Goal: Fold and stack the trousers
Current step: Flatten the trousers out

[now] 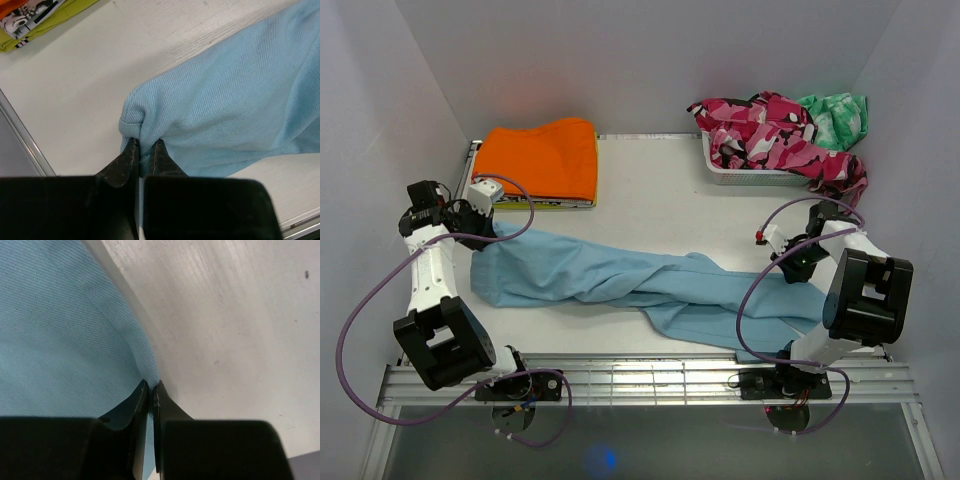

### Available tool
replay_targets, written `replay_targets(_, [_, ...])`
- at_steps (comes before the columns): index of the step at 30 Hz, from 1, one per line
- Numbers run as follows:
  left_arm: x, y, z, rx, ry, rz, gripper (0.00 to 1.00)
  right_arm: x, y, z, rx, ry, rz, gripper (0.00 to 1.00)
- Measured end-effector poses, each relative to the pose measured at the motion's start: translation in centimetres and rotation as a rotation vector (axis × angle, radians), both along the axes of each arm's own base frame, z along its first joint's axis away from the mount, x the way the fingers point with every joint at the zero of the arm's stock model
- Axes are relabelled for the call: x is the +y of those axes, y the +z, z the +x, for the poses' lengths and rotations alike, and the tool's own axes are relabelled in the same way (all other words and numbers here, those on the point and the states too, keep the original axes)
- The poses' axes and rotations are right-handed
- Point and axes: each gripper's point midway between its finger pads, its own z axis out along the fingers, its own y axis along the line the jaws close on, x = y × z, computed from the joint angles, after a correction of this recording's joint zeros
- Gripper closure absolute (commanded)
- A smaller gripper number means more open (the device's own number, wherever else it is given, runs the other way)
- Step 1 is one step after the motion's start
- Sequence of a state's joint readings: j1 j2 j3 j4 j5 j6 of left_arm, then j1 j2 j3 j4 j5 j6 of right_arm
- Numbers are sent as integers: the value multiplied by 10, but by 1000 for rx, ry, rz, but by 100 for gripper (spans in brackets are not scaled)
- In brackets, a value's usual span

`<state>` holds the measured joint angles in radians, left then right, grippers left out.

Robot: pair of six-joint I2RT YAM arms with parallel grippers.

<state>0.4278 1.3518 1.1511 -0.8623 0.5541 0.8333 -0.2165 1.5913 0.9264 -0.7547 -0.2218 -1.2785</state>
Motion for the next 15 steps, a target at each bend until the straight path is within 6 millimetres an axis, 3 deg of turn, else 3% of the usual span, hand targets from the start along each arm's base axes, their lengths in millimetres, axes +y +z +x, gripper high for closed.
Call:
replay_targets(2, [-1,0,1,-2,2,-5,97,-2,10,1,-33,0,-2,92])
replay_targets(6, [-1,-2,1,9,15,-18,69,-7,46,6,-134,-4,-2,92])
replay_targets(9, [1,-16,3,56,28,-41,61,-14,77,13,-236,-3,-13,92])
replay_targets(14, [4,-43,4,145,56,-78,32,-31,114,14,-355,-12,-40,92])
replay_targets(15, [4,-44,4,149,62,-83,31,-34,119,14,-365,-18,-40,92])
